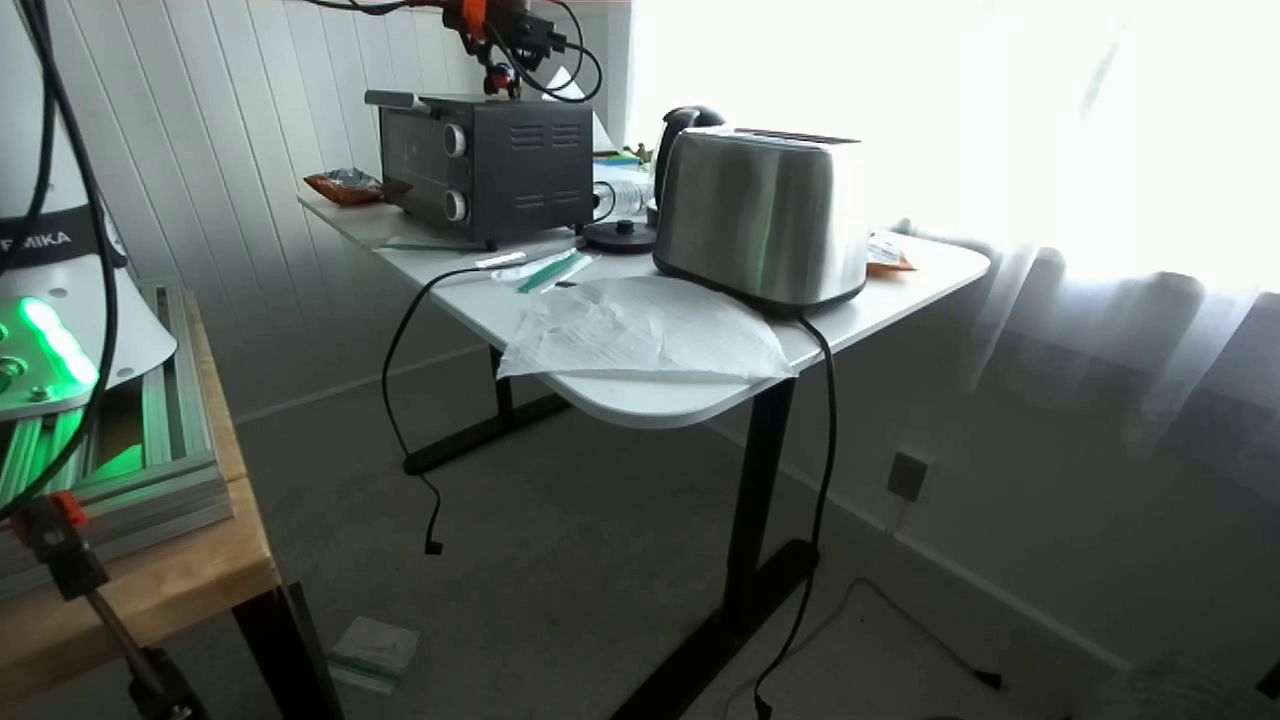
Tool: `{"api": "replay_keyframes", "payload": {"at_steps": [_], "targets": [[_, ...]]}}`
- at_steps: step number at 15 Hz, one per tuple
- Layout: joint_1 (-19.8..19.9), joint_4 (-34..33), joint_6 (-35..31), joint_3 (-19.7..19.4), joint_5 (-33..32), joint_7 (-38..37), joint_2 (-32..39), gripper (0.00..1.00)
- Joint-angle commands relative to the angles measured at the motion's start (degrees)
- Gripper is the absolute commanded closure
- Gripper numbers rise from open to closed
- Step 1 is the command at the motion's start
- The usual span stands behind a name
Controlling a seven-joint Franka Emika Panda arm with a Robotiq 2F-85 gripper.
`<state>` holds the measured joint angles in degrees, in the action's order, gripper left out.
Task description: Lift the toy car, put it on top of the oven and turn it upside down
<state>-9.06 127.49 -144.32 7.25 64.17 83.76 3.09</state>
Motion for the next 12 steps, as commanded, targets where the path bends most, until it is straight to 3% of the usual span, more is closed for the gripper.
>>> {"api": "replay_keyframes", "payload": {"at_steps": [1,5,12], "targets": [[0.3,-0.1,-1.9,0.8,2.7,2.7,0.3,0.81],[-0.1,0.8,-3.4,1.0,-1.2,0.8,-1.8,0.81],[-1.7,4.3,-9.6,2.8,-31.7,-13.3,-8.0,0.81]]}}
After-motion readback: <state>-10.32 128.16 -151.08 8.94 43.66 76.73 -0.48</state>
